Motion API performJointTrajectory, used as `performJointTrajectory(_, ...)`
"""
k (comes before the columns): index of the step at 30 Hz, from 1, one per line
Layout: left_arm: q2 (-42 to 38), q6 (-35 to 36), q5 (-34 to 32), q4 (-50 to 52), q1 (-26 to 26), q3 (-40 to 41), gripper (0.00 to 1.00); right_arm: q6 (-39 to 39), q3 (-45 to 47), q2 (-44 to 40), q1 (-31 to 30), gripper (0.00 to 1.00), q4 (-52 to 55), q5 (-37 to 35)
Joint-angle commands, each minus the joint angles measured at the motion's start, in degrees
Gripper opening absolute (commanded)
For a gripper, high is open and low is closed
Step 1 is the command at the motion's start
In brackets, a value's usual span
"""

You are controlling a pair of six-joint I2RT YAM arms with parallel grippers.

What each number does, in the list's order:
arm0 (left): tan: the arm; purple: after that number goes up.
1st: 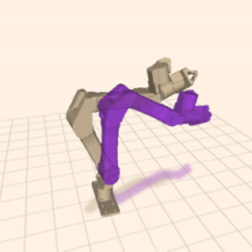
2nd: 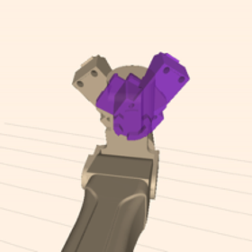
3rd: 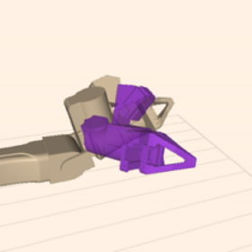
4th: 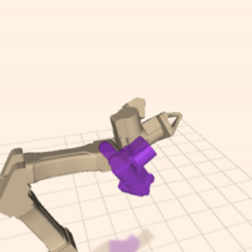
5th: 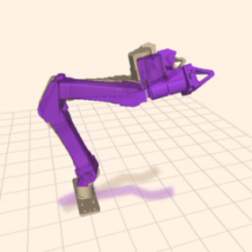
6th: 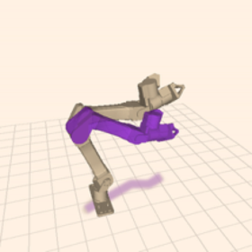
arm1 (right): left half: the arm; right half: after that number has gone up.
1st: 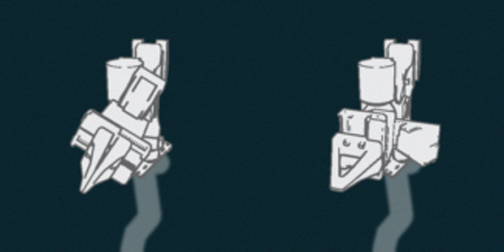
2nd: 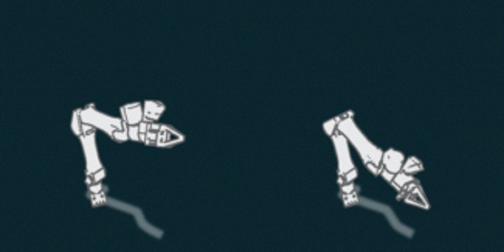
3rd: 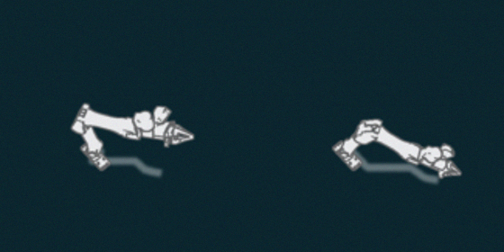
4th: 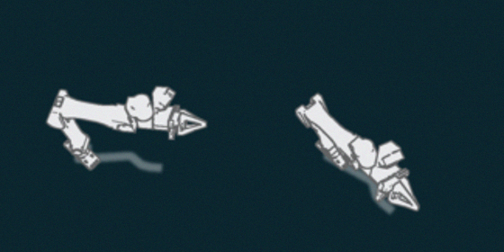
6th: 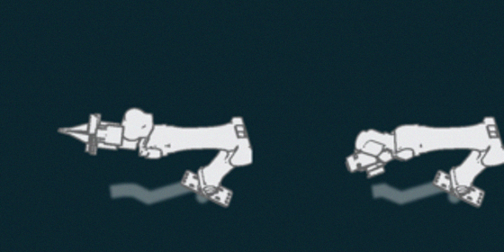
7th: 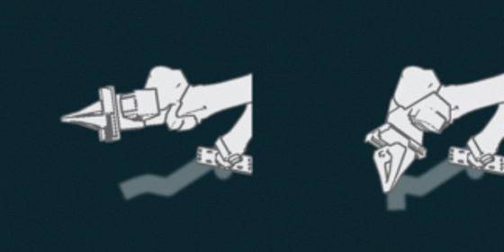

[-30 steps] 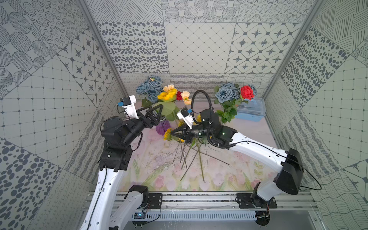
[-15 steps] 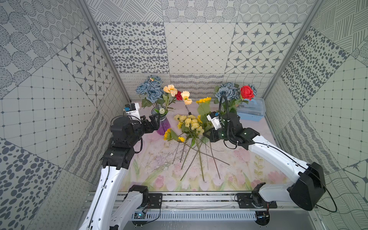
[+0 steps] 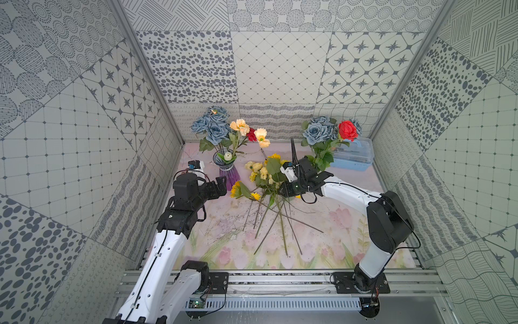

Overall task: Pick out yellow flowers from the vase
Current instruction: Place the flower at the center of the board, then reset both arms

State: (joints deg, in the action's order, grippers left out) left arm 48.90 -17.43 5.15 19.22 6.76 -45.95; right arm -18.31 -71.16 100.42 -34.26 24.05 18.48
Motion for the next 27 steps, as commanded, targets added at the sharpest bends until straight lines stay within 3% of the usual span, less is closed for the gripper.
performJointTrajectory(1,1.7,1.6,-3.0,-5.1,0.3,1.3,0.97,1.0,-1.0,-1.5,-0.3,0.48,-1.3,-3.1)
performJointTrajectory(5,4.6,2.7,-4.8,-6.4,0.4,1.1,0.98,1.3,0.1,-7.3,-0.3,0.59,0.7,-7.4)
performJointTrajectory(11,9.6,6.6,-8.1,-14.8,0.4,4.6,0.98,3.2,8.2,-21.9,1.1,0.69,3.9,-20.4)
performJointTrajectory(15,12.7,10.3,-12.8,-30.8,0.3,12.6,0.98,6.4,15.7,-25.8,8.1,0.71,2.6,-24.7)
performJointTrajectory(17,15.3,11.9,-13.4,-32.1,-0.3,13.0,0.98,6.4,18.8,-28.2,11.5,0.71,1.6,-24.7)
performJointTrajectory(23,24.1,13.1,-11.3,-40.2,-4.0,14.9,0.98,5.2,30.9,-34.4,21.9,0.73,-12.4,-27.1)
performJointTrajectory(25,26.2,14.0,-8.1,-47.5,-5.7,17.3,0.96,6.1,35.0,-33.8,25.4,0.74,-21.3,-25.3)
performJointTrajectory(27,26.4,14.4,-7.2,-46.5,-7.0,16.6,0.97,7.3,37.3,-31.1,29.1,0.75,-30.2,-20.0)
